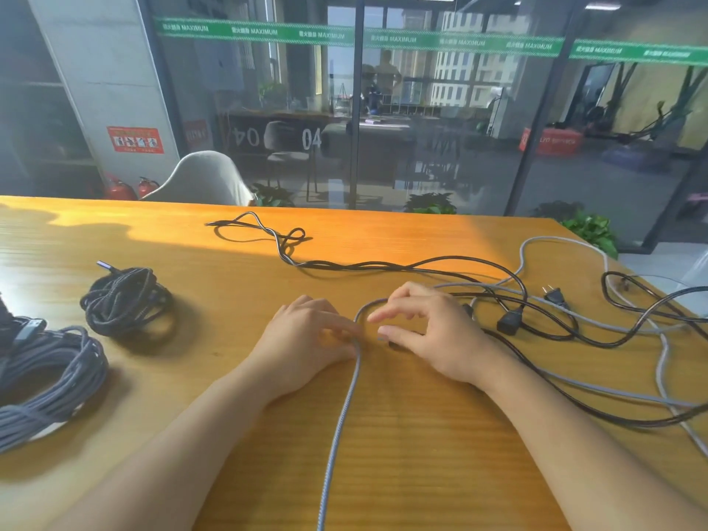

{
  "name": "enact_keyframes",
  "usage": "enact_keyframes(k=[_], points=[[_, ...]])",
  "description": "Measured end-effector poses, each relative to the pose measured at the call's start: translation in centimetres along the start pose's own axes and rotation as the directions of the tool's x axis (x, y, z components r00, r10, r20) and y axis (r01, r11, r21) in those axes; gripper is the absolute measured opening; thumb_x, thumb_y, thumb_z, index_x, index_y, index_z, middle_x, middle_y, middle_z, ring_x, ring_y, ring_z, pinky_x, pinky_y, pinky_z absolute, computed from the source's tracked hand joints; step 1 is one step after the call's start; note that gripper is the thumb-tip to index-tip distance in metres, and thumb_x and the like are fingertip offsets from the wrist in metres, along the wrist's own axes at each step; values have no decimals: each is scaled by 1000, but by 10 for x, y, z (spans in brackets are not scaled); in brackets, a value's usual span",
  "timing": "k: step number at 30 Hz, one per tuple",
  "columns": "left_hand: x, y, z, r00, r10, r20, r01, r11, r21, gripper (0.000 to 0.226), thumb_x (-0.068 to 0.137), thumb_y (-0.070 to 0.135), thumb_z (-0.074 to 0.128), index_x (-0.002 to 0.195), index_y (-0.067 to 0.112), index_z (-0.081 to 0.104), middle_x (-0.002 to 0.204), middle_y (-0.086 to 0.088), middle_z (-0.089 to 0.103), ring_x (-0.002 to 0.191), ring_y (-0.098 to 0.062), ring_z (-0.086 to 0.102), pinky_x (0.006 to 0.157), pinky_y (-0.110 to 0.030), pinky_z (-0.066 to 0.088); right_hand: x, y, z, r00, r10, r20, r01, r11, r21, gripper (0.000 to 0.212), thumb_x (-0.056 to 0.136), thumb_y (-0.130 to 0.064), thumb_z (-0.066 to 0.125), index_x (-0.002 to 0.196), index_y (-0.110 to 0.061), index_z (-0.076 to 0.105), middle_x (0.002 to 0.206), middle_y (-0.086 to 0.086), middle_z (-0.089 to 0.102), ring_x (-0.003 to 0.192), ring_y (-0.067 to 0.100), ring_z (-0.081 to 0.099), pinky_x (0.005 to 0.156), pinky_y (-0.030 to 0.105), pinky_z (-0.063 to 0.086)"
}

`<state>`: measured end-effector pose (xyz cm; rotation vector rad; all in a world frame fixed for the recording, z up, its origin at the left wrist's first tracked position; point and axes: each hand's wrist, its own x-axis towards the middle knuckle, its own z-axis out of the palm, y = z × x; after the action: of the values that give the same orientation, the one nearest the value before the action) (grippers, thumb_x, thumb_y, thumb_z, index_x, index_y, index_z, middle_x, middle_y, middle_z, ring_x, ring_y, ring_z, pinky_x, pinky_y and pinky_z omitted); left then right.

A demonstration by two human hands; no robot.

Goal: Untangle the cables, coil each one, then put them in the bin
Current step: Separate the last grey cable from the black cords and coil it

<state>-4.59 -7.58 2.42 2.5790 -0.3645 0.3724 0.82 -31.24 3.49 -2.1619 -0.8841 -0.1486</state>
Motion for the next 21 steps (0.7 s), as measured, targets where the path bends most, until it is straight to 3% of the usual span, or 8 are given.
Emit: enact_keyframes(k=[4,7,9,12,14,17,21], points=[[2,-7,-3,997,-74,-31,74,997,-7,24,93,43,73,115,50,75,96,20,62,102,-11,51,93,-40,46,-5,-22,5,973,-13,229,-34,979,201,29,94,-24,78,118,-41,78,90,-15,67,72,5,49,70,22,44],[1,-7,-3,997,-75,-18,74,997,-26,27,95,34,71,119,47,74,98,18,64,102,-11,51,92,-38,47,-7,-30,11,931,14,365,-106,966,234,26,98,-32,73,122,-42,75,96,-8,78,82,23,64,82,36,54],[0,-7,-2,998,-62,-10,62,997,-40,27,95,35,71,119,46,75,96,18,65,100,-10,51,89,-35,46,-8,-31,15,936,8,353,-108,958,265,18,98,-31,74,115,-35,78,96,-4,80,92,25,72,91,45,56],[0,-5,1,998,-55,-16,53,993,-107,26,94,39,71,120,42,75,91,16,68,94,-6,56,85,-30,47,-6,-24,19,981,44,191,-85,974,212,6,95,-27,77,101,-26,80,90,-8,80,90,21,74,84,37,56],[2,-3,-1,997,-76,-33,67,973,-220,22,99,43,66,118,38,77,91,12,73,90,-6,62,82,-29,50,-3,-16,18,993,114,26,-116,977,176,2,94,-26,78,95,-26,80,84,-10,80,84,18,75,85,39,59],[1,4,-9,998,-62,13,62,905,-421,37,104,53,52,109,28,79,86,6,76,82,-14,64,78,-31,52,1,-3,9,952,162,-258,-146,986,83,4,95,-28,76,92,-29,79,78,-16,77,75,3,74,79,39,61],[-2,8,-14,997,-26,73,58,881,-469,23,101,35,66,123,29,72,83,6,77,74,-6,64,71,-21,47,1,8,-2,874,164,-458,-198,980,-28,6,96,-31,74,91,-33,78,75,-20,75,75,0,71,75,33,60]])
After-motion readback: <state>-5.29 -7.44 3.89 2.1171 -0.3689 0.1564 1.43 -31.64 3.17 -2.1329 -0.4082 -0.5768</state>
